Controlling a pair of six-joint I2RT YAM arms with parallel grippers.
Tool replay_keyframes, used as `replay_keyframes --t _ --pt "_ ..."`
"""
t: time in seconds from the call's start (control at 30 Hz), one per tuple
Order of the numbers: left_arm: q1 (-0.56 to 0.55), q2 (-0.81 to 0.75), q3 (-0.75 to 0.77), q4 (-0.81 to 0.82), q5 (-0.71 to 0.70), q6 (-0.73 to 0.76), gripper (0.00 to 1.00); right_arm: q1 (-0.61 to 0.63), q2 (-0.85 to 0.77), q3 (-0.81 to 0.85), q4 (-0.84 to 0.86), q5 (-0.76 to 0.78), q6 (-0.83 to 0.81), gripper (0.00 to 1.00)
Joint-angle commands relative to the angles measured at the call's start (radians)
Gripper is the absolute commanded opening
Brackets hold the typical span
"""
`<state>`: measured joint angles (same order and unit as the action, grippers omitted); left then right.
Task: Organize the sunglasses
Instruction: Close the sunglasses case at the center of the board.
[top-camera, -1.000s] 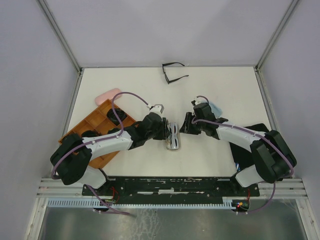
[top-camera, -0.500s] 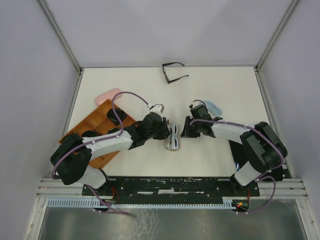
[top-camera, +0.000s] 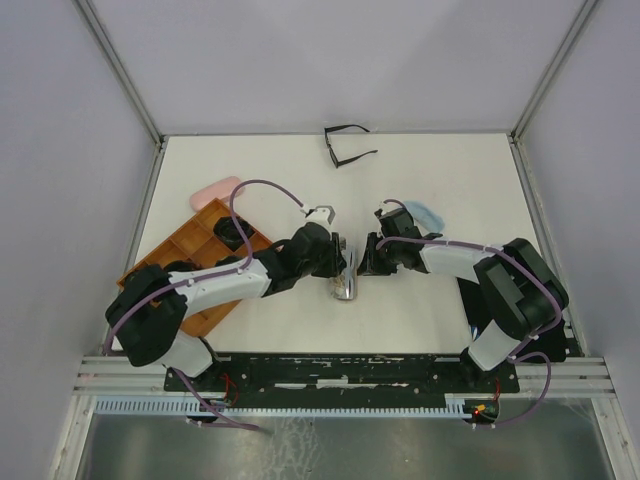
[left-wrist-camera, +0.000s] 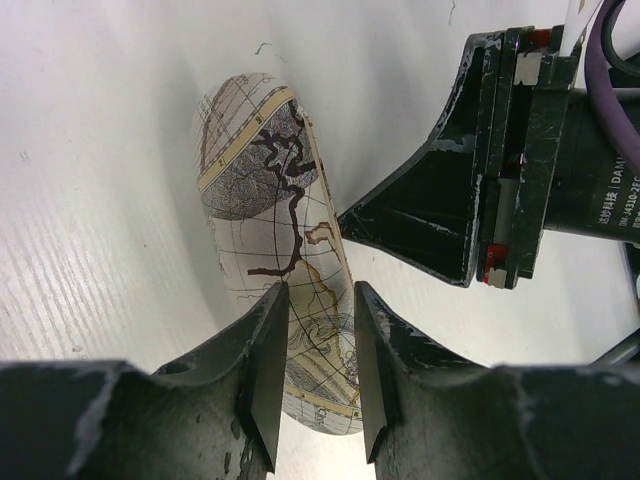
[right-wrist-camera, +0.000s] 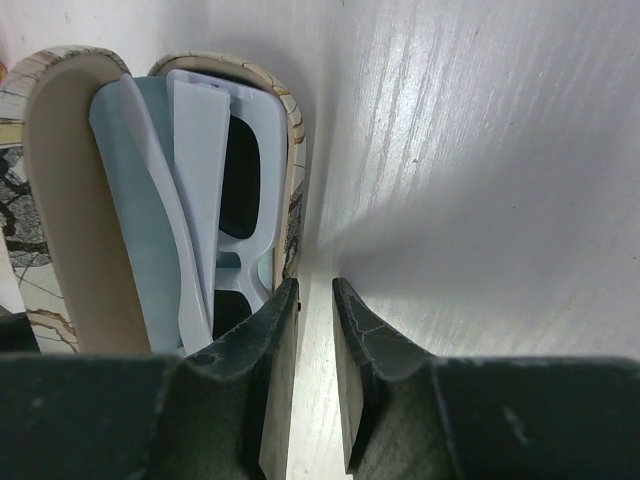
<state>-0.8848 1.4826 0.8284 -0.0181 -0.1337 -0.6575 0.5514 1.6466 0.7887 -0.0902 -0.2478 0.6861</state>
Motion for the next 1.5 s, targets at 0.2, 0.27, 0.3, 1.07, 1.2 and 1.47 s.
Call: replay_keyframes --t 0.2,0.27,0.3,1.07,1.2,1.47 --pt "-0.021 0.072 0.046 0.004 -0.012 0.022 0.4 0.003 0.01 0.033 0.07 -0.033 0.014 0.29" --pt "-0.023 0.082 0.044 0.005 -0.012 0.024 0.4 0.003 0.01 0.031 0.071 -0.032 0.016 0.29" --pt "-0.023 0.088 0.044 0.004 -0.013 0.025 0.4 0.004 0.009 0.03 0.071 -0.031 0.018 0.29" --pt "-0.025 0.049 0.069 -0.026 -0.069 0.054 0.52 0.003 -0.205 -0.022 -0.055 0.234 -0.022 0.42" --pt "-0.034 0.047 0.089 -0.05 -0.111 0.06 0.63 0.003 -0.305 -0.064 -0.078 0.322 -0.012 0.51" --pt "-0.114 0.127 0.161 -0.126 -0.266 0.034 0.9 0.003 -0.554 -0.166 -0.129 0.507 0.05 0.75"
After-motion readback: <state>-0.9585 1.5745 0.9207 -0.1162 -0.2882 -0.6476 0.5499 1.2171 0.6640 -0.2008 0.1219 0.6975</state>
